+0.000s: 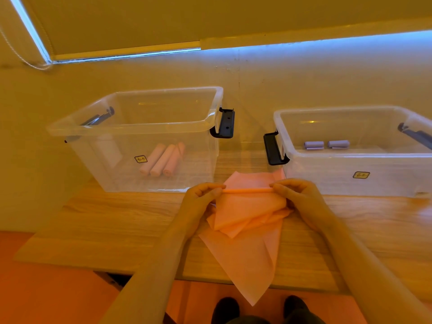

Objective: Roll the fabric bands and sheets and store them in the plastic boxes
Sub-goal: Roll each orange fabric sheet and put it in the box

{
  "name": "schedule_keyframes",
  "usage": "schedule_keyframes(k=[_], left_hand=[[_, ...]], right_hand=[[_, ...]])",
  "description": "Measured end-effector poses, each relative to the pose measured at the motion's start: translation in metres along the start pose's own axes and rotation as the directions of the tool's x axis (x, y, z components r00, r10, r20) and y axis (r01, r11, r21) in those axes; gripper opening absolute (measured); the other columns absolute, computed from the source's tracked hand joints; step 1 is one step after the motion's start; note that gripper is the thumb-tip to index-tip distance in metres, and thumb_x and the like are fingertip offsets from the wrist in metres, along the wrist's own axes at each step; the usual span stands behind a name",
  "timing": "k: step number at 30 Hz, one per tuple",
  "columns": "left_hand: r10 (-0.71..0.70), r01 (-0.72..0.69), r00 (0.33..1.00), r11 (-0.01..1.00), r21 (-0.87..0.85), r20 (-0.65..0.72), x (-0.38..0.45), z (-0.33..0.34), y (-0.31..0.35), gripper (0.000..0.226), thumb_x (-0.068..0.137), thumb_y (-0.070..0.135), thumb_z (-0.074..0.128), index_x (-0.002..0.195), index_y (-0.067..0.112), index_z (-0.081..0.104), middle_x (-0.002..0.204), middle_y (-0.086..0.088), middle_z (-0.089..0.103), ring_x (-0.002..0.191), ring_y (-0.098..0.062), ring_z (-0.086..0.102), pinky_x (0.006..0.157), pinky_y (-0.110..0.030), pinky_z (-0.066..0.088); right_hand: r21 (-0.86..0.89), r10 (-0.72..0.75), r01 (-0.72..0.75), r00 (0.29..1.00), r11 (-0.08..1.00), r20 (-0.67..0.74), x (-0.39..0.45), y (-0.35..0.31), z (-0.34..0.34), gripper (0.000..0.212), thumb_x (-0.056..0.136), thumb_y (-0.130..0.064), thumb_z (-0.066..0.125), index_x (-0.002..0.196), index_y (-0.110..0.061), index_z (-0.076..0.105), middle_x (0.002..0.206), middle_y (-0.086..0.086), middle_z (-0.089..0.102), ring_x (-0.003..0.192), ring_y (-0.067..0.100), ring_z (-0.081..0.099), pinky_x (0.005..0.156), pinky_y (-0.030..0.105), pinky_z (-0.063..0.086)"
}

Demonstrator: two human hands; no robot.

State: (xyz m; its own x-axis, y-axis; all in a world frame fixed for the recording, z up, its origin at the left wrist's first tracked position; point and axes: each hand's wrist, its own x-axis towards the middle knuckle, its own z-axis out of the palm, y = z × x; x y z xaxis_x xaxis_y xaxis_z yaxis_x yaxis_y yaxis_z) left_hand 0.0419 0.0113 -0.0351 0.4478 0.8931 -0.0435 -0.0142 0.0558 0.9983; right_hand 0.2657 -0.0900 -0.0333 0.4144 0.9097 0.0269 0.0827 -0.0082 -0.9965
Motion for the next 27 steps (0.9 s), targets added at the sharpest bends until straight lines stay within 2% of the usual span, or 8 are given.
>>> schedule_keyframes(k=[5, 7, 9, 12, 15, 18, 24, 27], left_hand=[[0.044, -0.044, 0.999, 0.995, 0.085, -0.005, -0.0005, 0.0005, -0.0004, 0.016, 0.09, 0.013, 0.062, 0.104, 0.016, 0.069, 0.065, 0.004, 0.065, 0.05, -0.005, 0.053, 0.05, -0.018, 0.045], [0.04, -0.039, 0.999, 0.993, 0.109, -0.001, -0.0009, 0.0002, -0.0001, 0.017, 0.09, 0.015, 0.063, 0.107, 0.014, 0.068, 0.064, 0.005, 0.066, 0.05, -0.004, 0.054, 0.05, -0.018, 0.045], [0.028, -0.028, 1.0, 0.992, 0.127, -0.004, -0.0011, 0.0002, 0.0002, 0.017, 0.09, 0.019, 0.063, 0.104, 0.011, 0.068, 0.062, 0.005, 0.065, 0.052, -0.005, 0.055, 0.05, -0.018, 0.045], [0.032, -0.031, 0.999, 0.99, 0.141, -0.004, -0.0003, -0.0006, -0.0001, 0.017, 0.09, 0.022, 0.063, 0.104, 0.013, 0.068, 0.066, 0.002, 0.064, 0.056, -0.009, 0.057, 0.051, -0.021, 0.046], [0.026, -0.026, 1.0, 0.993, 0.112, 0.003, 0.0009, -0.0023, -0.0017, 0.015, 0.089, 0.016, 0.063, 0.103, 0.015, 0.069, 0.067, 0.001, 0.064, 0.058, -0.011, 0.057, 0.053, -0.022, 0.046], [0.018, -0.018, 1.0, 0.996, 0.087, 0.001, 0.0008, -0.0017, -0.0016, 0.015, 0.089, 0.017, 0.064, 0.102, 0.012, 0.07, 0.065, 0.003, 0.065, 0.057, -0.009, 0.056, 0.052, -0.019, 0.046], [0.036, -0.036, 0.999, 0.999, -0.017, 0.001, -0.0002, -0.0004, -0.0022, 0.01, 0.089, 0.004, 0.062, 0.094, 0.009, 0.068, 0.059, 0.006, 0.064, 0.05, -0.004, 0.055, 0.046, -0.016, 0.043], [0.039, -0.04, 0.999, 0.997, -0.068, -0.01, 0.0016, -0.0003, -0.0038, 0.015, 0.087, -0.001, 0.061, 0.094, 0.012, 0.067, 0.062, 0.005, 0.067, 0.051, -0.006, 0.055, 0.046, -0.016, 0.043]], right_hand=[[-0.026, -0.005, 0.005, 1.0, 1.0, 0.015, 0.0007, 0.002, -0.0025, 0.017, 0.082, -0.016, 0.07, 0.099, -0.021, 0.071, 0.083, 0.015, 0.071, 0.06, 0.022, 0.063, 0.053, 0.03, 0.055], [-0.037, 0.001, -0.001, 1.0, 0.999, 0.008, 0.0017, 0.0031, -0.0033, 0.018, 0.083, -0.015, 0.07, 0.099, -0.022, 0.071, 0.083, 0.013, 0.072, 0.062, 0.024, 0.065, 0.056, 0.032, 0.057], [-0.035, -0.006, 0.006, 1.0, 0.999, 0.001, 0.0017, 0.0036, -0.0032, 0.015, 0.083, -0.012, 0.069, 0.094, -0.021, 0.073, 0.082, 0.013, 0.071, 0.061, 0.021, 0.064, 0.055, 0.03, 0.056], [-0.012, -0.013, 0.013, 1.0, 1.0, -0.003, 0.0012, 0.0033, -0.0026, 0.014, 0.084, -0.008, 0.067, 0.089, -0.019, 0.073, 0.066, 0.01, 0.062, 0.051, 0.013, 0.058, 0.047, 0.023, 0.051], [0.002, -0.017, 0.018, 1.0, 1.0, -0.007, 0.0014, 0.003, -0.0027, 0.015, 0.085, -0.006, 0.067, 0.088, -0.019, 0.073, 0.055, 0.005, 0.053, 0.048, 0.013, 0.054, 0.045, 0.022, 0.048], [0.001, 0.001, -0.001, 1.0, 1.0, 0.004, 0.0006, 0.002, -0.0023, 0.015, 0.084, -0.004, 0.067, 0.091, -0.016, 0.073, 0.063, 0.011, 0.059, 0.049, 0.014, 0.057, 0.046, 0.023, 0.05], [0.025, 0.05, -0.05, 0.998, 0.998, 0.024, 0.0001, -0.0014, -0.0037, 0.02, 0.081, -0.006, 0.071, 0.099, -0.014, 0.071, 0.076, 0.007, 0.073, 0.056, 0.02, 0.062, 0.049, 0.026, 0.052], [0.009, 0.074, -0.074, 0.997, 0.997, 0.006, 0.0006, -0.0023, -0.0023, 0.01, 0.085, -0.013, 0.067, 0.095, -0.014, 0.07, 0.063, 0.001, 0.067, 0.051, 0.012, 0.058, 0.047, 0.024, 0.046]])
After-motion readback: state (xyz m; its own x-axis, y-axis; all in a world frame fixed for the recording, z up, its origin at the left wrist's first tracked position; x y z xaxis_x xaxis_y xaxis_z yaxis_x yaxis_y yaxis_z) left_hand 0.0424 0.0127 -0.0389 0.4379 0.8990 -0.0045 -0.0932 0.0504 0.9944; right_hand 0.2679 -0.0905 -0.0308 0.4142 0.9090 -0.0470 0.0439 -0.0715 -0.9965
